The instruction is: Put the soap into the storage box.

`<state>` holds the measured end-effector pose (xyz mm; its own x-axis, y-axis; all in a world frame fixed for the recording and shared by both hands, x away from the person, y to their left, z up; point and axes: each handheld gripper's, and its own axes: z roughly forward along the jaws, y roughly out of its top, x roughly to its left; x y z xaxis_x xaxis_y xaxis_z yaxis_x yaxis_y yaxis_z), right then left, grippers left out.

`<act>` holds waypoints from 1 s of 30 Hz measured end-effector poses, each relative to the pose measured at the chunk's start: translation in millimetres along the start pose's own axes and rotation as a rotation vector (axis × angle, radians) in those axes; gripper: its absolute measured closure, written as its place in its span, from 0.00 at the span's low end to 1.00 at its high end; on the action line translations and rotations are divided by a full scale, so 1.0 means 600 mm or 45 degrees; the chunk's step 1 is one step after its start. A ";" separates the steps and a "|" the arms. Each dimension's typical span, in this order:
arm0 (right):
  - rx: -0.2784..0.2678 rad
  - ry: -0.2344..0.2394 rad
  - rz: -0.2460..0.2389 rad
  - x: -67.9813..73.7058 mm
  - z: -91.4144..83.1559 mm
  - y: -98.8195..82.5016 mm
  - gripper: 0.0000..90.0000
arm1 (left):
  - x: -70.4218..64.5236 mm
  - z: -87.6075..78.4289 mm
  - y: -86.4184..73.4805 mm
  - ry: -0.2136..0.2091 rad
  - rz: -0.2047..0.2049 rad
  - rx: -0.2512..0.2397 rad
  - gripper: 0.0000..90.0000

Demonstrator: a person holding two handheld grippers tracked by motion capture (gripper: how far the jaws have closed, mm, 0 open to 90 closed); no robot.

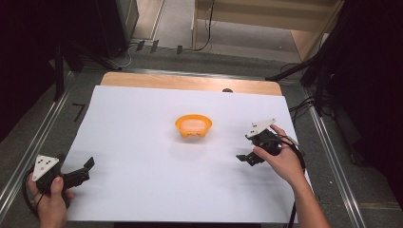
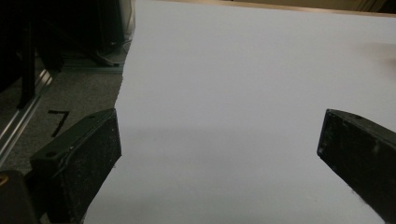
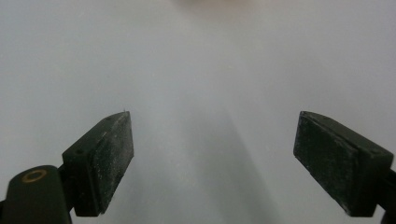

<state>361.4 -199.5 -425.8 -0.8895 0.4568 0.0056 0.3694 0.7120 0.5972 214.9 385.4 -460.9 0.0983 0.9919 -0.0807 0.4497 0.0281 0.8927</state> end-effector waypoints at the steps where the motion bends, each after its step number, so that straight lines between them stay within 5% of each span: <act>1: -0.016 -0.005 0.012 0.000 -0.002 -0.006 0.14 | 0.000 0.000 0.000 0.003 0.003 0.003 0.00; 15: -0.166 -0.102 0.148 0.012 -0.040 -0.100 0.15 | -0.002 0.001 0.001 0.008 0.010 0.013 0.00; 30: -0.204 -0.139 0.254 0.036 -0.074 -0.197 0.16 | -0.003 0.001 0.000 0.028 0.011 0.011 0.00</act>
<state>286.7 -297.4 -460.7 -0.7658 0.6408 0.0546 0.4798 0.5127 0.7120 215.6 383.4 -460.9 0.0828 0.9946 -0.0631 0.4566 0.0184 0.8895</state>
